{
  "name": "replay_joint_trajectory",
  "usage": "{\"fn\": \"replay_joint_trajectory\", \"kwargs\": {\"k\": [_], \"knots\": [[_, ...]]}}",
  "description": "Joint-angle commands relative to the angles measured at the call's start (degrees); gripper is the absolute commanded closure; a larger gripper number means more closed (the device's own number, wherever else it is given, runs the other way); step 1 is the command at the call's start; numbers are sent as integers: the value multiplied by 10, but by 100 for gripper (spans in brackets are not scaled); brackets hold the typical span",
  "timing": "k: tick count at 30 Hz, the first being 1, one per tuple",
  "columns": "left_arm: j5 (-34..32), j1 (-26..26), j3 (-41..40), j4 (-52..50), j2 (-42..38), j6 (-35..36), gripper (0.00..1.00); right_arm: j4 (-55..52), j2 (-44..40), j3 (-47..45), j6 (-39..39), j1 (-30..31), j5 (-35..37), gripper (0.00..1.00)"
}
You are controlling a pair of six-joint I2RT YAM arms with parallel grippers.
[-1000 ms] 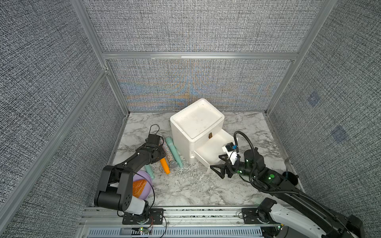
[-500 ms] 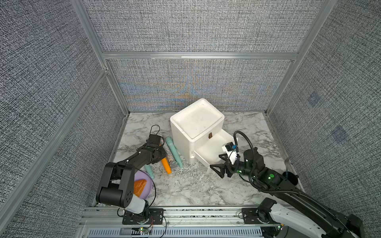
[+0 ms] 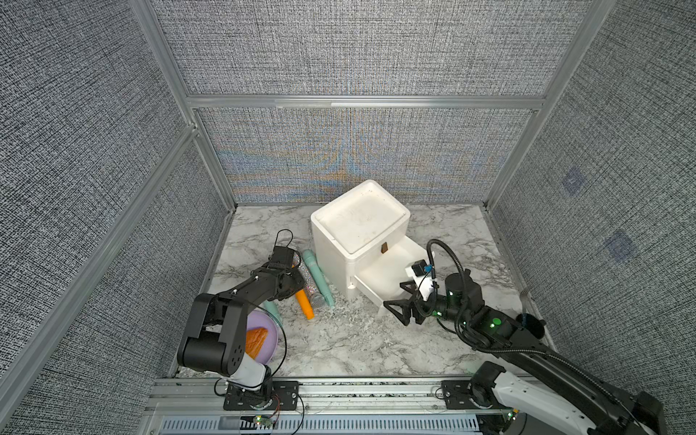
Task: Take the microphone out of the drawer
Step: Place the microphone at the center of the board.
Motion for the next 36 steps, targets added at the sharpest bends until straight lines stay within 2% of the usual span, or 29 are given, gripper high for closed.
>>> {"fn": "replay_joint_trajectory", "kwargs": {"k": [1, 20, 29, 36], "knots": [[-1, 2, 2, 10, 1, 1, 78, 7, 3, 5, -2, 1, 8, 2], [-15, 2, 10, -30, -44, 15, 60, 8, 7, 7, -4, 2, 9, 2], [2, 2, 4, -12, -26, 10, 58, 4, 5, 7, -5, 4, 14, 2], [1, 1, 6, -18, -51, 17, 57, 2, 7, 7, -7, 3, 17, 2]]}}
